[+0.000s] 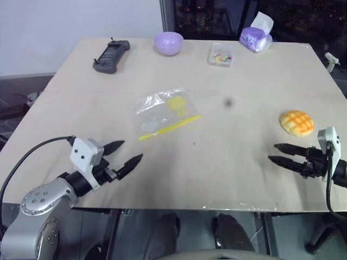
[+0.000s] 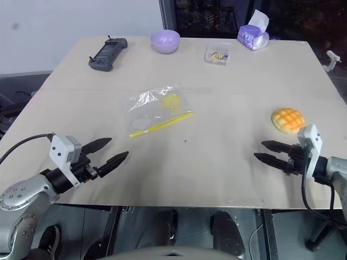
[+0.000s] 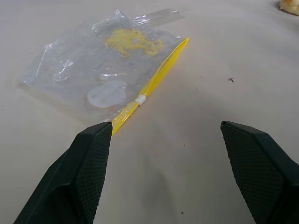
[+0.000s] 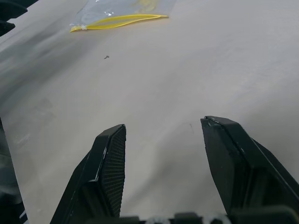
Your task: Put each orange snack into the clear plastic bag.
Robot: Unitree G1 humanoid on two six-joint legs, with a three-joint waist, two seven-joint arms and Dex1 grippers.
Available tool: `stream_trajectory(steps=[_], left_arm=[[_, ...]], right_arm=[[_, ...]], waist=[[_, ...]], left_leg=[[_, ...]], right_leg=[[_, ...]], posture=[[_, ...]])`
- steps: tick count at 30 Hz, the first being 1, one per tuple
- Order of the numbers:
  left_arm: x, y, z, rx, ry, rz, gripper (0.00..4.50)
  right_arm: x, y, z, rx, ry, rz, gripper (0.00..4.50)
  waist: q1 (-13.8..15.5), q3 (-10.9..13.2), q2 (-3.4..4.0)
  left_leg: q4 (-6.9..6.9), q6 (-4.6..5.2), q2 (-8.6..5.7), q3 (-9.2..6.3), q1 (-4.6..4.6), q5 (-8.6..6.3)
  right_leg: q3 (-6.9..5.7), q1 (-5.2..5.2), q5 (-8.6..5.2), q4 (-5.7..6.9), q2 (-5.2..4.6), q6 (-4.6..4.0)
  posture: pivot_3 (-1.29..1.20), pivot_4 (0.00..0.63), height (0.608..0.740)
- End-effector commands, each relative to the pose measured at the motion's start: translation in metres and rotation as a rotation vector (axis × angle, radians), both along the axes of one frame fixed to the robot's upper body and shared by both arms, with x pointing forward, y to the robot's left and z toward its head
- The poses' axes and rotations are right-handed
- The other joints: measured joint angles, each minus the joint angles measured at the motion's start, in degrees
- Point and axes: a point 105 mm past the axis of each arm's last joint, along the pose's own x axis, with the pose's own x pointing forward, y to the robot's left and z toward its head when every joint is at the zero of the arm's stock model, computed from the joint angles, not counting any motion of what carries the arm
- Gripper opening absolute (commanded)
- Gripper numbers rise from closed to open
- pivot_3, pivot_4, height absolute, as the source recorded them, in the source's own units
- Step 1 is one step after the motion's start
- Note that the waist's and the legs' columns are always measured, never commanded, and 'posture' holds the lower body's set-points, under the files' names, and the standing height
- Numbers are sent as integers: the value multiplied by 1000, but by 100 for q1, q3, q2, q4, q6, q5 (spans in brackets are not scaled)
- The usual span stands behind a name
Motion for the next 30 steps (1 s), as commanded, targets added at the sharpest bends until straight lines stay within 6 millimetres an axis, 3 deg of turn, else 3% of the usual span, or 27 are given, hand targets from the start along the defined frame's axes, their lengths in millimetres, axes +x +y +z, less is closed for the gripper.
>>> stream_trajectory(steps=[1, 24, 30], left_arm=[[-2, -5, 13, 11, -62, -30, 3924], [10, -1, 15, -41, -31, 10, 3924], [19, 3, 13, -179, 34, 75, 3924]], right_arm=[[-1, 1, 13, -12, -54, 7, 2757], [1, 5, 15, -24, -87, 1, 2757], [1, 25, 36, 0, -163, 75, 2757]], waist=[[1, 0, 0], [3, 0, 0], [0, 0, 0]], left_leg=[[0, 0, 0, 0, 0, 0], [0, 0, 0, -2, 0, 0], [0, 0, 1, -3, 1, 0]], right_leg=[[0, 0, 0, 0, 0, 0], [-2, 0, 0, 1, 0, 0], [-2, 0, 0, 2, 1, 0]], posture=[[0, 150, 740], [0, 150, 740], [0, 150, 740]])
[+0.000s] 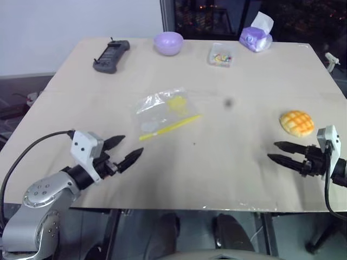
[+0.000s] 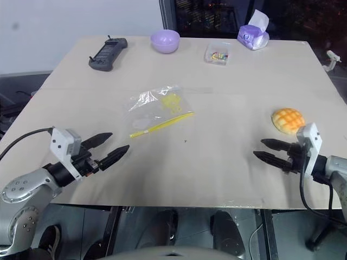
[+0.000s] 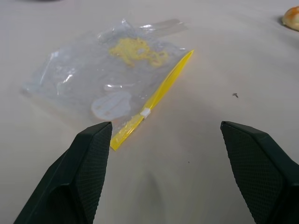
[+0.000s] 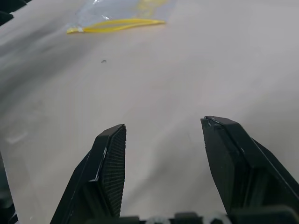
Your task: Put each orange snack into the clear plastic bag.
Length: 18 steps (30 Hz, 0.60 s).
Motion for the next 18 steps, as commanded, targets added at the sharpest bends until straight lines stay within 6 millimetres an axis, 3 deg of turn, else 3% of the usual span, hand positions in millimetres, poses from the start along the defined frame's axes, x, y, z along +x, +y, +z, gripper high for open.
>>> stream_trajectory(steps=[1, 9, 14, 18], left_arm=[[9, 6, 6, -146, 26, 70, 3924], [42, 5, -3, -474, 177, 191, 3924], [59, -5, -5, -586, 275, 194, 3924], [68, 6, 1, -661, 293, 248, 3924]], right_arm=[[-2, 20, 30, 18, -114, 86, 2757], [1, 44, 56, 22, -213, 161, 2757], [3, 48, 55, 8, -217, 163, 2757], [4, 45, 56, -3, -225, 135, 2757]], waist=[[2, -1, 1], [22, -2, -2], [40, -3, -4], [33, -3, -4]], left_leg=[[0, 0, 0, -1, 0, 0], [3, 0, -3, -15, -4, 0], [14, 0, -6, -20, -10, 0], [15, -1, -6, -22, -9, 1]], right_leg=[[-1, 0, 0, 0, 0, 0], [-8, 0, 0, 2, -2, 1], [-16, 1, 1, 5, -1, 1], [-11, -1, 1, 4, -2, 1]], posture=[[0, 150, 740], [0, 150, 740], [0, 150, 740], [0, 150, 740]])
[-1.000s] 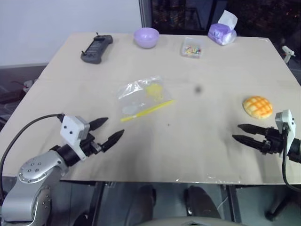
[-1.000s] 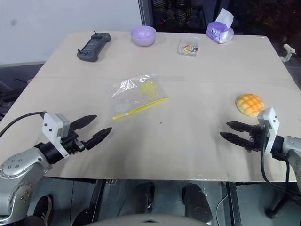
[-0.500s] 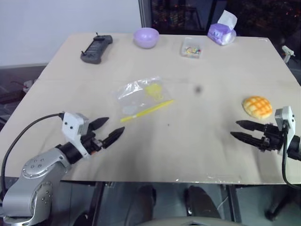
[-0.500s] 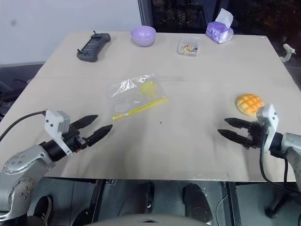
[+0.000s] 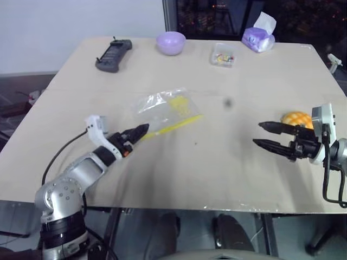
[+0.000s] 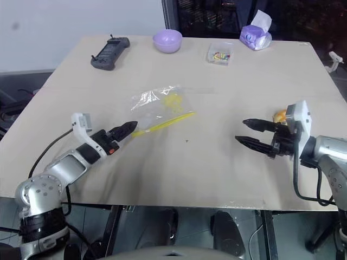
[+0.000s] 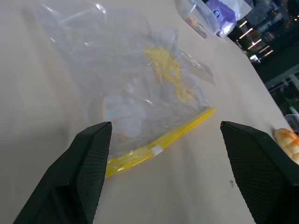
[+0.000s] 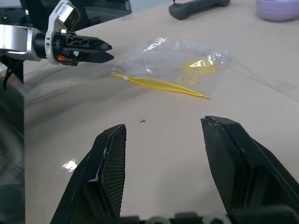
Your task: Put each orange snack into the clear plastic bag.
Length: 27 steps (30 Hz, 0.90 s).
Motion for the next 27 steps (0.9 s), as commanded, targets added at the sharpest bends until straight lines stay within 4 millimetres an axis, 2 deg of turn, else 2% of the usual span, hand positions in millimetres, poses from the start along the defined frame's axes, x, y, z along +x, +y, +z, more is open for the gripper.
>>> stream_trajectory(steps=[1, 6, 10, 13, 17, 24, 27], left_arm=[[4, 16, 14, -86, -11, 65, 3924], [3, 20, 1, -84, 69, 72, 3924], [9, 19, -17, -47, 140, 77, 3924], [11, 17, -20, -34, 148, 75, 3924], [32, -7, -30, -55, 178, 30, 3924], [52, -26, -41, -115, 214, -5, 3924], [58, -30, -43, -130, 227, -12, 3261]], right_arm=[[-2, -1, 7, -18, -42, -13, 2757], [-4, -1, 3, -25, -34, -23, 2757], [-2, 0, 3, -16, -41, -38, 2757], [-2, 0, 3, -18, -41, -39, 2757], [-1, 0, 5, -20, -49, -48, 2757], [-4, 0, 4, -20, -50, -63, 2757], [-6, 1, 3, -18, -52, -69, 2813]], waist=[[-5, 0, 0], [-6, 0, 0], [-2, 0, 0], [30, -3, 5], [111, -10, 13], [136, -26, 28], [143, -31, 35]], left_leg=[[0, 0, 0, 0, 0, 0], [0, 0, 0, -1, 1, 0], [0, 0, -2, 2, 2, 0], [0, 0, -2, 4, 3, 0], [6, 0, -6, 3, 5, 1], [12, 0, -11, -5, 14, 0], [13, 0, -12, -11, 15, 1]], right_leg=[[0, 0, 0, 0, 0, 0], [3, 0, 0, 0, 1, 0], [2, 0, 0, 0, 0, 0], [-1, 1, 0, 1, 1, 0], [-7, 8, 0, 2, -1, 0], [-16, 29, 0, -3, -4, 0], [-22, 34, 0, -3, -5, 0]], posture=[[0, 150, 740], [0, 150, 740], [0, 150, 740], [0, 150, 740], [0, 150, 740], [0, 150, 740], [0, 150, 740]])
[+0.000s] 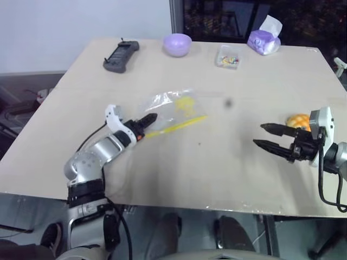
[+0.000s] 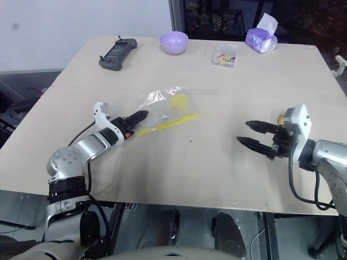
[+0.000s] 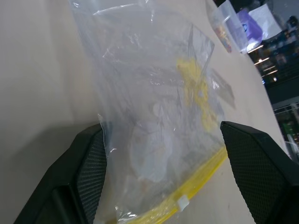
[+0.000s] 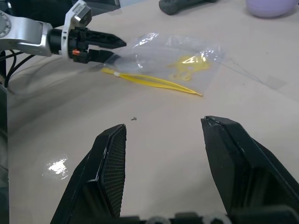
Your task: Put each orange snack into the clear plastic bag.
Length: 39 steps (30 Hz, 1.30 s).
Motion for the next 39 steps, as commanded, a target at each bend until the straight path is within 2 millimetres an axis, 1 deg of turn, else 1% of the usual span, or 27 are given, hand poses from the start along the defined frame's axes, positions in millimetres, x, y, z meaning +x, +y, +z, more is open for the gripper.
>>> stream_trajectory(steps=[1, 2, 3, 4, 5, 6, 7, 8, 10, 12, 14, 16, 17, 19, 22, 24, 25, 27, 30, 33, 36, 39], left_arm=[[1, -14, -25, -13, 97, -48, 2669], [2, -15, -25, -15, 97, -54, 1969], [3, -15, -26, -22, 100, -58, 1830], [3, -15, -26, -28, 103, -62, 1314], [4, -17, -25, -38, 104, -67, 970], [4, -18, -24, -52, 108, -72, 729], [4, -19, -24, -65, 111, -79, 160], [4, -20, -23, -74, 111, -85, 22], [4, -21, -22, -87, 113, -94, 22], [2, -26, -16, -111, 105, -114, 22], [0, -32, -5, -153, 81, -133, 22], [-4, -40, 10, -228, 48, -167, 22], [-6, -44, 19, -267, 31, -185, 22], [-10, -50, 30, -312, 17, -205, 22], [-17, -63, 45, -380, 1, -226, 22], [-21, -70, 50, -400, 2, -236, 22], [-22, -72, 52, -408, 3, -238, 22], [-24, -74, 55, -425, 9, -239, 22], [-29, -81, 60, -446, 20, -260, 22], [-34, -84, 60, -441, 34, -270, 22], [-36, -84, 59, -431, 46, -269, 22], [-38, -82, 57, -420, 54, -262, 22]], right_arm=[[-6, 4, 12, 2, -60, 5, 2813], [-6, 4, 12, 3, -60, 3, 2813], [-6, 4, 12, 3, -60, -1, 2813], [-7, 4, 11, 3, -60, -4, 2813], [-7, 4, 11, 3, -61, -6, 2813], [-7, 4, 11, 3, -61, -8, 2813], [-6, 4, 11, 3, -62, -11, 2813], [-6, 3, 12, 3, -64, -13, 2813], [-6, 3, 12, 4, -66, -16, 2813], [-5, 4, 11, 3, -66, -18, 2813], [-4, 4, 10, -3, -66, -20, 2813], [-1, 7, 8, -26, -74, -25, 2813], [2, 10, 6, -43, -85, -26, 2813], [7, 17, 2, -72, -107, -24, 2813], [26, 38, -11, -158, -191, -32, 2813], [39, 48, -20, -240, -264, -46, 2813], [46, 51, -25, -281, -297, -54, 2813], [58, 54, -33, -350, -355, -64, 2813], [83, 65, -48, -484, -478, -53, 2813], [105, 74, -47, -521, -568, -77, 2813], [121, 81, -47, -523, -604, -93, 2813], [133, 85, -39, -509, -640, -118, 2813]], waist=[[0, -1, 1], [-1, -1, 0], [-3, -1, 0], [-3, -1, 0], [-1, 0, 0], [-2, 0, -1], [1, -2, 1], [3, -5, 7], [-9, -5, 8], [-9, -6, 9], [-9, -5, 8], [0, -3, 5], [-8, 2, -3], [-26, 6, -10], [-106, 8, -18], [-156, 8, -18], [-162, 8, -18], [-161, 8, -19], [-163, 9, -22], [-175, 10, -22], [-177, 10, -22], [-174, 10, -22]], left_leg=[[2, 0, 0, -2, 0, 0], [3, 0, 0, -2, -1, 0], [3, 0, 0, -2, -1, 0], [5, 0, 0, -3, -3, 0], [5, 0, -1, -2, -3, 0], [6, 0, -2, -4, -5, 0], [7, 0, -2, -5, -5, 0], [7, 0, -3, -5, -3, 0], [7, 0, -2, -6, -1, 0], [7, 0, -2, -7, -1, 0], [8, 0, -2, -7, -4, 0], [10, 0, -3, -8, -8, 0], [11, 0, -4, -9, -11, 0], [12, 0, -3, -10, -12, 0], [11, -2, 5, -10, -12, 1], [10, -4, 8, -9, -7, 2], [10, -21, 7, -8, -7, 12], [10, -26, 3, -5, -10, 15], [11, -27, 0, -4, -10, 15], [10, -29, 1, 1, -11, 16], [9, -34, 3, 2, -13, 19], [9, -35, 2, 3, -13, 20]], right_leg=[[-2, 1, 0, 0, 0, 0], [-2, 1, 0, 0, 0, 0], [-2, 1, 0, 0, 0, 0], [-2, 1, 0, -1, 0, 0], [-2, 1, 0, -1, -1, 0], [-4, 1, 0, -2, -2, 1], [-5, 1, 0, -2, -2, 1], [-5, 3, 0, -1, -3, 1], [-6, 4, 0, 2, -2, 1], [-6, 3, 0, 2, -2, 1], [-7, 3, 0, 0, -3, 1], [-7, 2, 0, -3, -6, 1], [-9, 2, 0, -4, -7, 2], [-10, 1, 0, -4, -7, 2], [-5, -7, 0, 1, 0, 1], [1, -7, 0, 2, 2, 1], [3, -8, 0, 2, 1, 2], [5, -10, 0, 1, -1, 1], [13, -12, 1, -1, -5, 2], [14, -17, 1, 2, -3, 2], [11, -18, 1, 1, 0, 1], [14, -18, 1, 0, -1, 1]], posture=[[0, 150, 740], [0, 150, 740], [0, 150, 740], [0, 150, 740], [0, 150, 740], [0, 150, 740], [0, 150, 740], [0, 150, 740], [0, 150, 740], [0, 150, 740], [0, 150, 740], [0, 150, 740], [0, 150, 740], [0, 150, 740], [0, 150, 740], [0, 150, 740], [0, 150, 740], [0, 150, 740], [0, 150, 740], [0, 150, 740], [0, 150, 740], [0, 150, 740]])
